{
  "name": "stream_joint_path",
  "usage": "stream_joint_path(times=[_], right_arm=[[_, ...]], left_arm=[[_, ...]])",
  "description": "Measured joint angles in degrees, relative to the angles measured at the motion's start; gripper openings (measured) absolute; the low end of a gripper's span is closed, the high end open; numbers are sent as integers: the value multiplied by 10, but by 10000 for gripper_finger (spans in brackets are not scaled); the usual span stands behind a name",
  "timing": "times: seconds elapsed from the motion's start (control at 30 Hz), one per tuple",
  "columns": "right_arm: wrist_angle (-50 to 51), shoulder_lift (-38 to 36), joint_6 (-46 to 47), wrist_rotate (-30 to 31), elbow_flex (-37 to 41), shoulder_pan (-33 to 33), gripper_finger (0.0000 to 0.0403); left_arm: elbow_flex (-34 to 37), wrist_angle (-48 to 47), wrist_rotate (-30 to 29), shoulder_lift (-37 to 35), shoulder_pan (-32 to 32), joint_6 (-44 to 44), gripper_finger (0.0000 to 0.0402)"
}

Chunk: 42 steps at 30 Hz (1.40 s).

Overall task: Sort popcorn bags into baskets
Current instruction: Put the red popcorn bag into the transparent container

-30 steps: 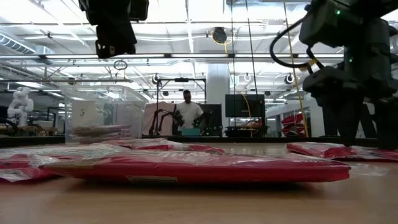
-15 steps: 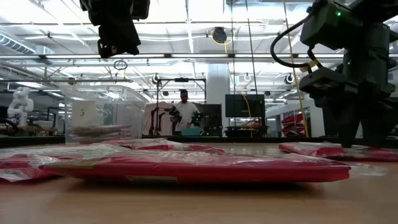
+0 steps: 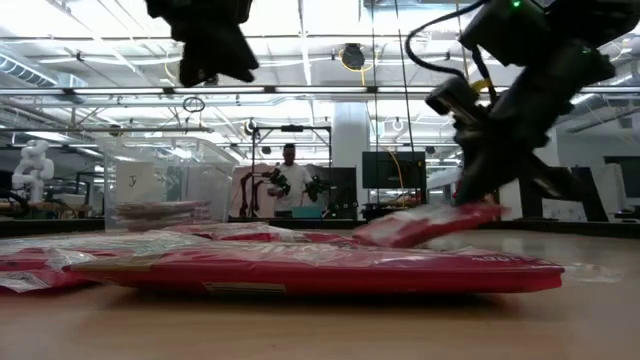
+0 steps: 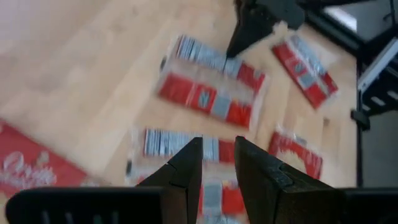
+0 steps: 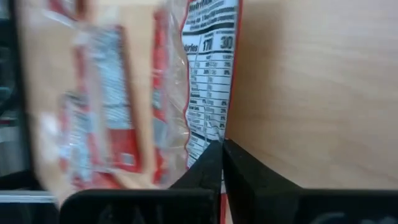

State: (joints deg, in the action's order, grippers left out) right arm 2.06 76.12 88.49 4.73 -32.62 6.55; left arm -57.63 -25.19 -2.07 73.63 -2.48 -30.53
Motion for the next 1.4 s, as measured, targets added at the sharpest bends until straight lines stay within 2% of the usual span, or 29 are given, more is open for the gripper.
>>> stream_joint_path(times=[0.27,0.47,0.6,0.83,0.97,1.2,1.4], right_arm=[[-78,0,-28,-12,-1,-39,0],[-92,0,-38,-20,-2,-46,0],[-103,0,-39,-19,-2,-46,0],[-85,0,-9,-22,-2,-44,10],[-58,4,36,-44,-2,-38,43],[-27,25,78,-49,-1,-19,109],[-40,47,79,-48,-2,-19,151]], left_arm=[[1,111,-15,66,-1,48,102],[0,179,-11,153,-2,21,135],[-1,231,17,190,-2,14,157],[1,226,44,198,-2,8,173],[0,232,49,224,-2,58,153],[-1,330,72,289,0,180,76],[0,345,66,341,10,193,13]])
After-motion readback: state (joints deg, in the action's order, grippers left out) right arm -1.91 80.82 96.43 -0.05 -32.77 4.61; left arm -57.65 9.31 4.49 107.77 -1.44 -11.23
